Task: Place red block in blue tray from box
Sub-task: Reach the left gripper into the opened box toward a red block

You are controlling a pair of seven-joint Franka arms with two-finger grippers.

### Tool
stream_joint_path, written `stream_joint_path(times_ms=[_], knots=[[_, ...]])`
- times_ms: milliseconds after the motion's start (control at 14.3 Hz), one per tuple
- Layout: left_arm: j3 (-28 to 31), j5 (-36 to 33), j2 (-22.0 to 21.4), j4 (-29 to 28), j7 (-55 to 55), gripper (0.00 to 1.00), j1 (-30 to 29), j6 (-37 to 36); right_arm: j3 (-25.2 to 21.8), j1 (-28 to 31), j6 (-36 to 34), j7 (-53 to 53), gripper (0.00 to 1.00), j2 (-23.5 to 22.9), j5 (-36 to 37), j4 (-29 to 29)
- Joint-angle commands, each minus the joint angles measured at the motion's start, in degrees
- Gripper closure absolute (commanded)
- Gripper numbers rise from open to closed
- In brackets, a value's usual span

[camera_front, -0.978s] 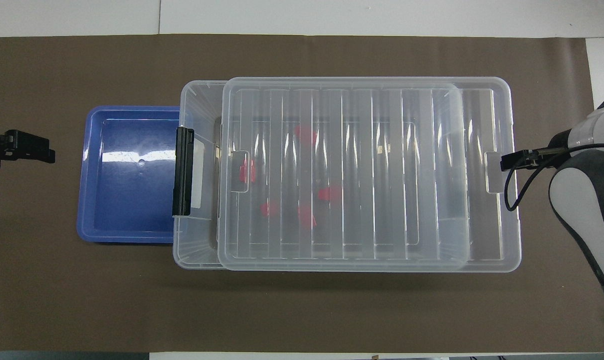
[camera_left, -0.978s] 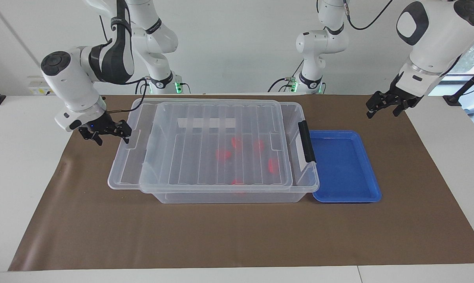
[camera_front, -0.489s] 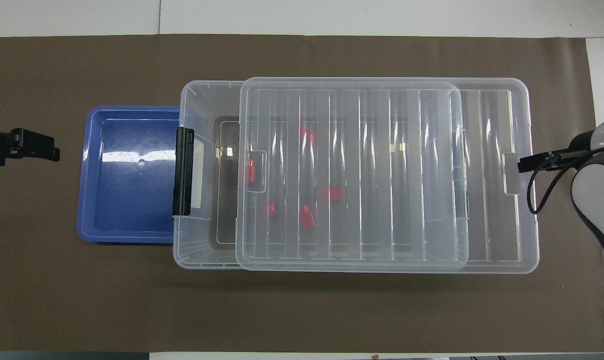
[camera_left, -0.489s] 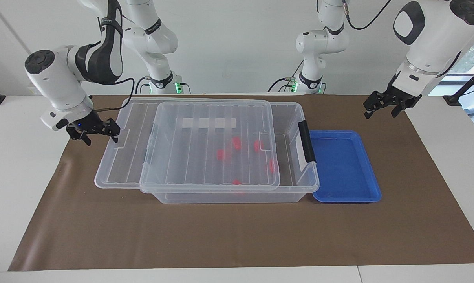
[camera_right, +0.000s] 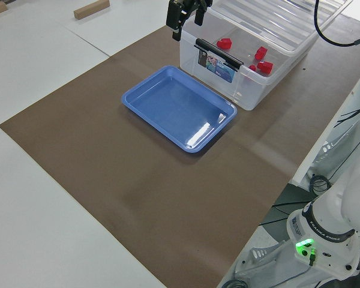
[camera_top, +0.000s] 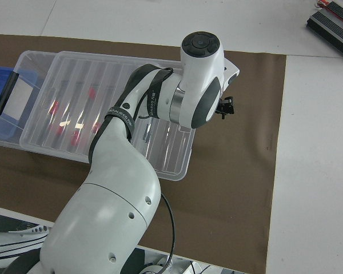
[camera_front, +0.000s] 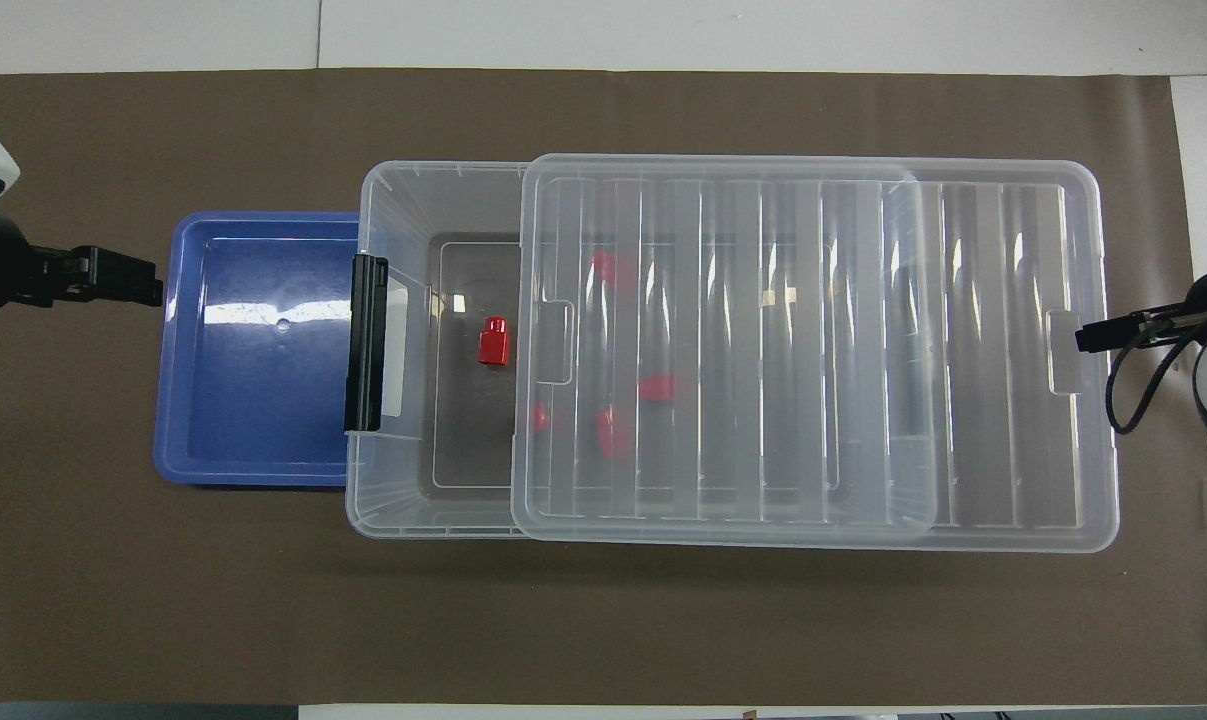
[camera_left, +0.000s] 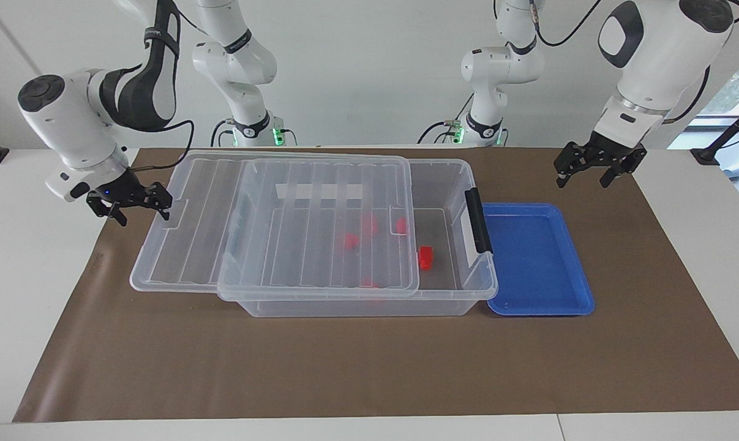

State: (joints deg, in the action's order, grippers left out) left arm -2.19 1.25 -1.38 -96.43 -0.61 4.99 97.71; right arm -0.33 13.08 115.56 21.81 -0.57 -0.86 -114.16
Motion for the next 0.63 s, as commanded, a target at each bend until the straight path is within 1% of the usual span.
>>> stream_joint_path(times_ms=[0, 210, 349, 559], knots=[[0.3, -0.2, 0.2, -0.7, -1.4, 0.0, 4.7, 1.2, 0.5, 2.4, 1.2, 3.4, 0.0, 0.6, 0.1, -0.5], [0.3, -0.2, 0.0, -1.7, -8.9, 0.0, 10.5, 2.2, 0.5, 3.5, 1.2, 5.3, 0.0, 0.4, 0.1, -0.2], [0.3, -0.2, 0.3, -1.7, -11.9, 0.0, 13.7, 2.9, 0.5, 4.1, 1.2, 6.5, 0.0, 0.4, 0.1, 0.1], [0.3, -0.3, 0.4, -4.7, -19.8, 0.0, 18.2, 8.6, 0.5, 4.4, 1.2, 6.8, 0.0, 0.4, 0.0, 0.1]])
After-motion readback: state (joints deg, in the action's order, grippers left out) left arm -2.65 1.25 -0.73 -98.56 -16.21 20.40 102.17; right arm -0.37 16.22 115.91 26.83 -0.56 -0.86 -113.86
